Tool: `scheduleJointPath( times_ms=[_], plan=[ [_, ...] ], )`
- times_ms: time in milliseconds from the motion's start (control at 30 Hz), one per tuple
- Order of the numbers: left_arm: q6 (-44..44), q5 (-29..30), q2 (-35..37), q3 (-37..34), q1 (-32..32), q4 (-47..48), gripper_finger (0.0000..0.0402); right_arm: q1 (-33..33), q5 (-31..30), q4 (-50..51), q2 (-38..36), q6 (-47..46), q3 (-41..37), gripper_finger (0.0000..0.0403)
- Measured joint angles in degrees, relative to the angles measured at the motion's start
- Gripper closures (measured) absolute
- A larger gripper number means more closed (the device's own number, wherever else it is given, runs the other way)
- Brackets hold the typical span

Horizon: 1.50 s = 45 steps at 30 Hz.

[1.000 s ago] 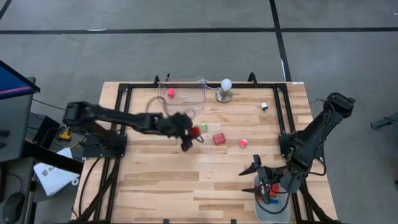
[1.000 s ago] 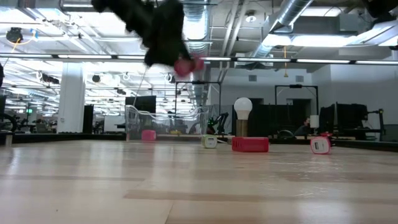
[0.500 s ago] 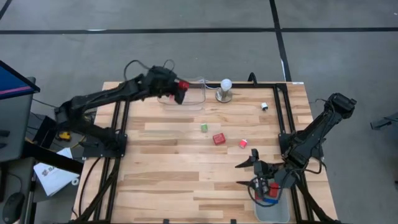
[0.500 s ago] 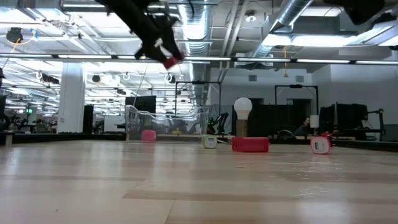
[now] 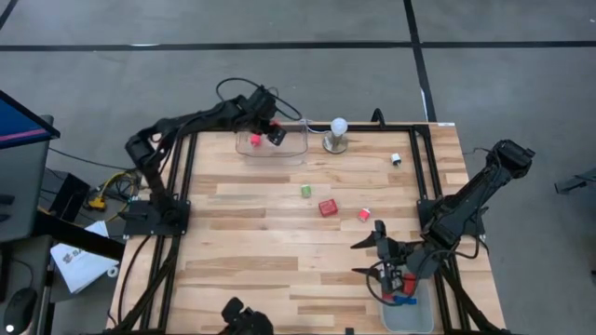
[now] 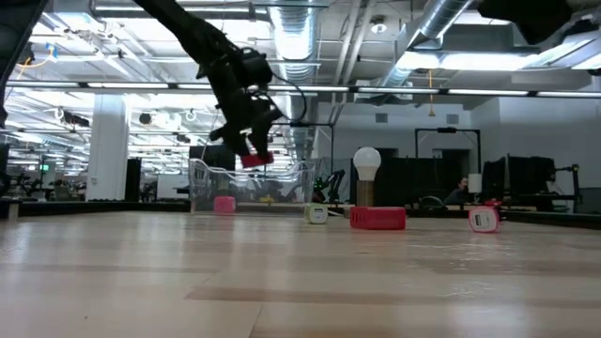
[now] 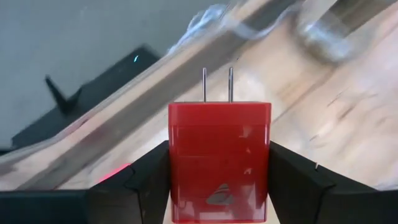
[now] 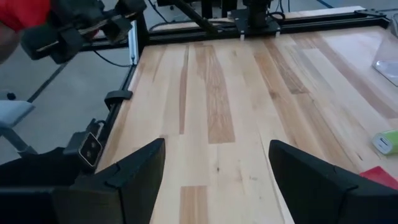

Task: Pick & Place Office items
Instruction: Put the bottom red charger adapter into the transparent bin, then put the white black charger adapter into the transparent bin

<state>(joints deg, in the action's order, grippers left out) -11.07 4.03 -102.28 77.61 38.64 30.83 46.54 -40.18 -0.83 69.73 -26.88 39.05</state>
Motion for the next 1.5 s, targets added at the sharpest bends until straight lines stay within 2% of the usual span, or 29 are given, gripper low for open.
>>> scheduleJointPath(
  times_ms=[367, 633, 833, 967, 1100, 1233, 1367, 1500],
  plan=[
    [1.6, -1.1, -1.5, 0.2, 2.8, 4.5, 0.0188, -0.6, -0.6, 0.5, 4.0, -2.6, 0.0, 0.0123],
    [1.5, 2.1, -1.9, 0.2, 2.7, 4.4, 0.0186, -1.6, -0.4, -2.0, 7.2, -3.1, 0.0, 0.0123],
    [2.2, 2.5, -4.1, 0.1, 2.7, 4.7, 0.0140, -1.7, -0.4, -1.7, 7.1, -2.4, 0.0, 0.0123],
    [5.4, 5.6, -4.6, 0.1, 2.7, 2.5, 0.0111, -2.2, -1.5, 1.4, 7.1, -3.8, 0.0, 0.0123],
    [7.0, 5.3, -2.4, 0.1, 2.5, -1.3, 0.0091, -3.5, -3.6, 7.7, 7.1, -8.4, 0.0, 0.0123],
    [6.0, 0.9, 2.8, 0.1, 1.0, -2.6, 0.0082, -5.3, -6.7, 18.8, 7.1, -16.1, 0.0, 0.0123],
    [4.8, -4.9, 9.6, 0.0, -4.2, -3.1, 0.0082, -8.0, -7.3, 34.5, 6.4, -28.6, 0.0, 0.0123],
    [4.6, -6.5, 18.4, -4.3, -13.0, -10.1, 0.0087, -10.1, -7.2, 50.3, 4.8, -45.4, 0.0, 0.0123]
  ],
)
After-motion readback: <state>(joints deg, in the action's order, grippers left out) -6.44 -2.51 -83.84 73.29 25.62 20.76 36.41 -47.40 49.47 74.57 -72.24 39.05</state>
